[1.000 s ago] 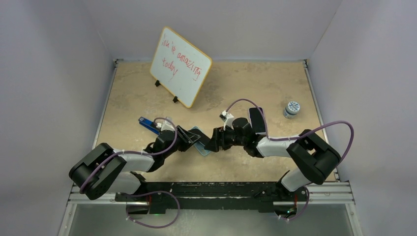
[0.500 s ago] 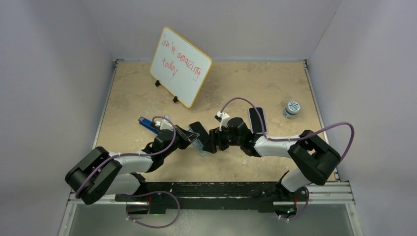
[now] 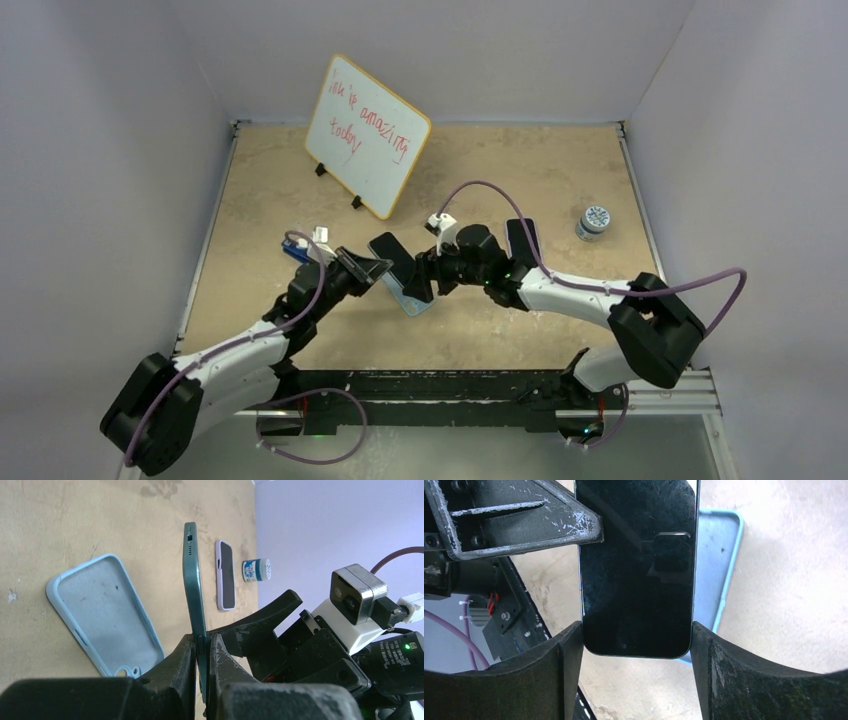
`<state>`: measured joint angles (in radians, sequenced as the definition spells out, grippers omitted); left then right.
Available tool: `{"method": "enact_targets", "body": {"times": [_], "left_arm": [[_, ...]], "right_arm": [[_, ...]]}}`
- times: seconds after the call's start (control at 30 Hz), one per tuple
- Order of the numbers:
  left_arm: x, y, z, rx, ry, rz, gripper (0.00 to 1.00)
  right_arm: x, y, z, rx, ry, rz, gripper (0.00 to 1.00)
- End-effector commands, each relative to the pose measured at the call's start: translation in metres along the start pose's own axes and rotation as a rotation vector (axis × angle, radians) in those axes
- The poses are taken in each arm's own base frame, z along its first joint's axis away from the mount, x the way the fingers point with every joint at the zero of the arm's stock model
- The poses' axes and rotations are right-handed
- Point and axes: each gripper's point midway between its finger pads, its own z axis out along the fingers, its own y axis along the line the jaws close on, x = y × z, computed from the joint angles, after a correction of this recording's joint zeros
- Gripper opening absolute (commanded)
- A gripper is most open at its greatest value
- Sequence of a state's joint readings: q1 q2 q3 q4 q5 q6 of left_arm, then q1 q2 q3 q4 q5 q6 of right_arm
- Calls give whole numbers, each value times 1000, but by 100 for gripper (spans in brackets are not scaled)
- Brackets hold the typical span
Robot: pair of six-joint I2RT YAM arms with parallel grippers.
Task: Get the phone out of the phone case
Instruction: Pick up the phone case from the center of the board.
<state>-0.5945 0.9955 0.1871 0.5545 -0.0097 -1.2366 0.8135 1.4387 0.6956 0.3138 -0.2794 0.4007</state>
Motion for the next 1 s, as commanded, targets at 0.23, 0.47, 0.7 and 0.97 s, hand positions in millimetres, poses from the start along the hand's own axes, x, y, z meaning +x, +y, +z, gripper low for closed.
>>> {"method": "enact_targets", "body": {"times": [0.23, 0.47, 0.7, 0.97], "left_arm": [[-42, 52, -27, -214, -123, 238, 0], [-47, 46, -32, -209, -133, 266, 0], [-57, 32, -46, -206, -156, 320, 0], [-52, 33, -52, -205, -129, 331, 0]], "right_arm": [[-17, -21, -4, 112, 40, -98, 85], [-23, -30, 1, 158, 37, -132, 87], [-26, -54, 19, 275, 109, -168, 67], [-8, -62, 53, 292, 222, -176, 56]]}}
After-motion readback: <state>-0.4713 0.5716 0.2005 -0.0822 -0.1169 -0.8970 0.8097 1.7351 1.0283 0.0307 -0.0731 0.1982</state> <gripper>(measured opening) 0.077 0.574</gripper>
